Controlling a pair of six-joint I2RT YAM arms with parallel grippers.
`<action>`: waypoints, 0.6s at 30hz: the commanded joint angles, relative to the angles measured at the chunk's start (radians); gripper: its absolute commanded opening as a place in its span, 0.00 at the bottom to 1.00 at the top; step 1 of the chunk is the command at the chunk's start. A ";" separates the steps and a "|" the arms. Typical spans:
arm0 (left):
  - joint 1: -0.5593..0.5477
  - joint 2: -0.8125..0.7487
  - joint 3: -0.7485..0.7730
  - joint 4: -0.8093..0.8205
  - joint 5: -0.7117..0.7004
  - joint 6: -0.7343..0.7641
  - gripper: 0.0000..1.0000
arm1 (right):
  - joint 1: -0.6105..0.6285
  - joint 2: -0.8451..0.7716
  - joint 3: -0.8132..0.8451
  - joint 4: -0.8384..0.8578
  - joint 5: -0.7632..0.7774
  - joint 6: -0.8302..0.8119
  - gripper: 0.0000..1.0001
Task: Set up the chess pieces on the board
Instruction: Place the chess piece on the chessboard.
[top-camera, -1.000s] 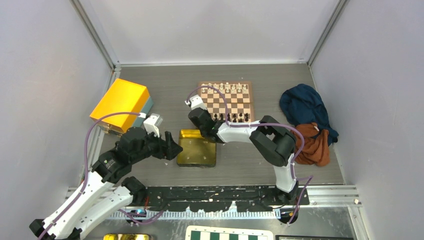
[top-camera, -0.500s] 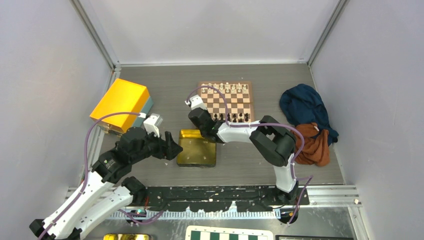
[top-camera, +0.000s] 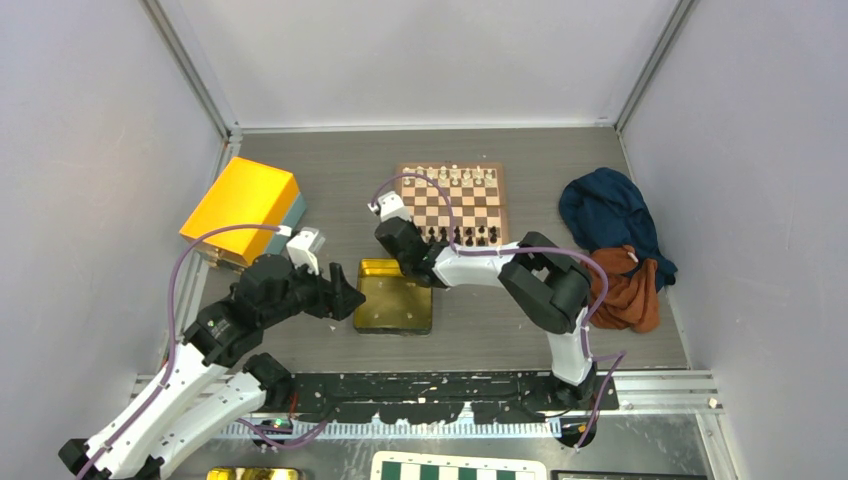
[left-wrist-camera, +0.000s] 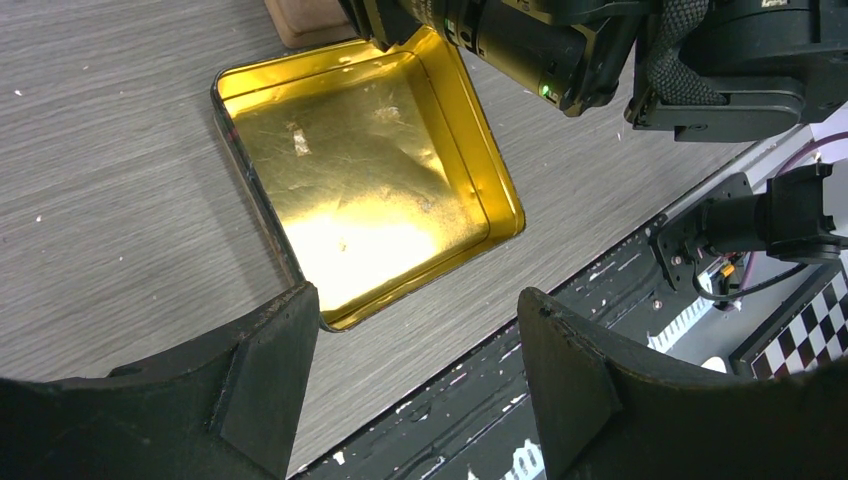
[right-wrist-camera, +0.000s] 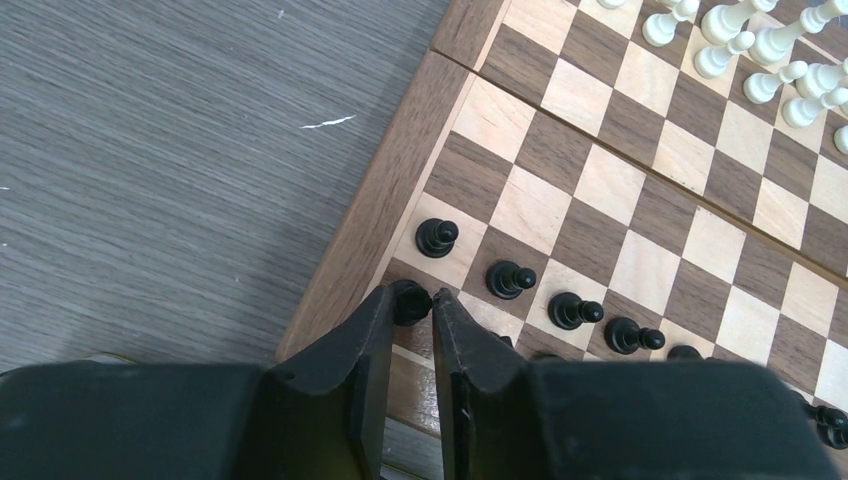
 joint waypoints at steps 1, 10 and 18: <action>0.003 -0.014 0.023 0.017 -0.002 0.013 0.74 | 0.009 -0.034 -0.005 0.034 0.013 0.001 0.27; 0.004 -0.021 0.023 0.015 -0.002 0.010 0.74 | 0.013 -0.048 -0.013 0.035 0.028 -0.003 0.28; 0.002 -0.023 0.023 0.014 0.003 0.011 0.74 | 0.013 -0.054 -0.013 0.037 0.041 -0.006 0.28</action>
